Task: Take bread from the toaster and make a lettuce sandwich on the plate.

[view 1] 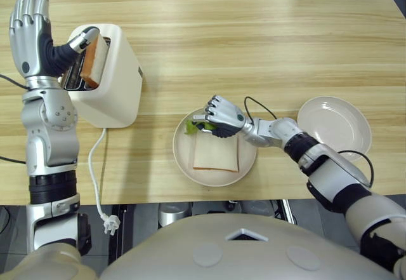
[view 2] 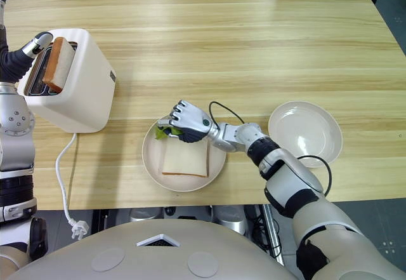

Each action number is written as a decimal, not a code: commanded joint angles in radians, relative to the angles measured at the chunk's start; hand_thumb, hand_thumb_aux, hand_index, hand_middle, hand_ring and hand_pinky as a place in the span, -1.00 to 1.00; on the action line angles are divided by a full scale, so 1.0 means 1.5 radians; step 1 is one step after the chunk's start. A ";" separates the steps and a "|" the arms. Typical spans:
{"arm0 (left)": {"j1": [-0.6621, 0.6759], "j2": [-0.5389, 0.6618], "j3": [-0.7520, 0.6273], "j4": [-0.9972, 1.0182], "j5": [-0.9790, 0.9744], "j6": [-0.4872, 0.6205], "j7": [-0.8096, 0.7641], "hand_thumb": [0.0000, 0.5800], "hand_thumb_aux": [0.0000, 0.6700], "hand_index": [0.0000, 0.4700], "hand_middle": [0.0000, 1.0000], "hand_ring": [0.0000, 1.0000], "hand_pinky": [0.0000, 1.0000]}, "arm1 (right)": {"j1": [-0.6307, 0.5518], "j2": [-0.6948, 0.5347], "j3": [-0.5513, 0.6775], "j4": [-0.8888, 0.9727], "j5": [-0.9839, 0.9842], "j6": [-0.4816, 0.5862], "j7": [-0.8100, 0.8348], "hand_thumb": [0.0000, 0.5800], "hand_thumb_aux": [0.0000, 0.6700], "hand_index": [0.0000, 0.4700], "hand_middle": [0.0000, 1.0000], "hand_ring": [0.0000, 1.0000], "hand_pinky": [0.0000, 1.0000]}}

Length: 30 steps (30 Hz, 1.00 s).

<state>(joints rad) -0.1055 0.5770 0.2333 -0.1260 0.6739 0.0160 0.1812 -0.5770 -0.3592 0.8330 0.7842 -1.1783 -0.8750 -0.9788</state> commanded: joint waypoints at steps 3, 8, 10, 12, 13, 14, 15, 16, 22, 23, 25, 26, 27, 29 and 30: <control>0.004 0.004 -0.004 0.007 -0.004 0.004 -0.001 -1.00 -1.00 -1.00 -1.00 -1.00 -1.00 | 0.042 -0.043 0.002 -0.058 0.015 -0.017 0.043 1.00 1.00 0.96 1.00 1.00 1.00; 0.005 0.006 -0.002 0.010 -0.006 0.003 0.000 -1.00 -1.00 -1.00 -1.00 -1.00 -1.00 | 0.072 -0.066 -0.006 -0.095 0.032 -0.020 0.080 1.00 1.00 0.96 1.00 1.00 1.00; 0.003 0.006 -0.003 0.012 -0.006 0.002 0.001 -1.00 -1.00 -1.00 -1.00 -1.00 -1.00 | 0.080 -0.068 -0.008 -0.107 0.036 -0.019 0.090 1.00 1.00 0.96 1.00 1.00 1.00; 0.000 0.005 -0.008 0.016 -0.005 0.002 0.002 -1.00 -1.00 -1.00 -1.00 -1.00 -1.00 | 0.092 -0.069 -0.011 -0.123 0.042 -0.018 0.103 1.00 1.00 0.96 1.00 1.00 1.00; -0.001 0.005 -0.009 0.017 -0.004 0.002 0.002 -1.00 -1.00 -1.00 -1.00 -1.00 -1.00 | 0.097 -0.069 -0.011 -0.130 0.044 -0.018 0.108 1.00 1.00 0.96 1.00 1.00 1.00; -0.001 0.005 -0.010 0.018 -0.004 0.001 0.002 -1.00 -1.00 -1.00 -1.00 -1.00 -1.00 | 0.100 -0.069 -0.012 -0.135 0.045 -0.018 0.112 1.00 1.00 0.96 1.00 1.00 1.00; -0.002 0.006 -0.010 0.018 -0.004 0.001 0.002 -1.00 -1.00 -1.00 -1.00 -1.00 -1.00 | 0.103 -0.069 -0.013 -0.141 0.047 -0.017 0.117 1.00 1.00 0.96 1.00 1.00 1.00; -0.002 0.006 -0.011 0.019 -0.004 0.000 0.002 -1.00 -1.00 -1.00 -1.00 -1.00 -1.00 | 0.107 -0.070 -0.015 -0.148 0.049 -0.017 0.122 1.00 1.00 0.96 1.00 1.00 1.00; -0.003 0.007 -0.014 0.026 -0.002 -0.001 0.003 -1.00 -1.00 -1.00 -1.00 -1.00 -1.00 | 0.134 -0.080 -0.027 -0.197 0.052 -0.019 0.152 1.00 1.00 0.96 1.00 1.00 1.00; -0.002 0.006 -0.015 0.026 -0.002 -0.001 0.004 -1.00 -1.00 -1.00 -1.00 -1.00 -1.00 | 0.139 -0.083 -0.028 -0.205 0.052 -0.020 0.157 1.00 1.00 0.96 1.00 1.00 1.00; -0.002 0.005 -0.015 0.025 -0.002 -0.001 0.003 -1.00 -1.00 -1.00 -1.00 -1.00 -1.00 | 0.146 -0.087 -0.030 -0.211 0.057 -0.022 0.168 1.00 1.00 0.96 1.00 1.00 1.00; -0.001 0.004 -0.015 0.024 -0.003 0.000 0.003 -1.00 -1.00 -1.00 -1.00 -1.00 -1.00 | 0.148 -0.089 -0.031 -0.210 0.060 -0.023 0.173 1.00 1.00 0.96 1.00 1.00 1.00; 0.000 0.004 -0.015 0.023 -0.003 0.000 0.003 -1.00 -1.00 -1.00 -1.00 -1.00 -1.00 | 0.149 -0.090 -0.033 -0.206 0.065 -0.025 0.178 1.00 1.00 0.96 1.00 1.00 1.00; 0.001 0.004 -0.015 0.023 -0.003 0.001 0.003 -1.00 -1.00 -1.00 -1.00 -1.00 -1.00 | 0.149 -0.093 -0.036 -0.192 0.068 -0.025 0.182 1.00 1.00 0.96 1.00 1.00 1.00; 0.002 0.004 -0.016 0.024 -0.003 0.001 0.004 -1.00 -1.00 -1.00 -1.00 -1.00 -1.00 | 0.149 -0.093 -0.037 -0.185 0.073 -0.027 0.184 1.00 1.00 0.96 1.00 1.00 1.00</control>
<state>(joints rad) -0.1075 0.5772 0.2212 -0.0948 0.6665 0.0152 0.1854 -0.3560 -0.4911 0.7987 0.4867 -1.0822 -0.9122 -0.7223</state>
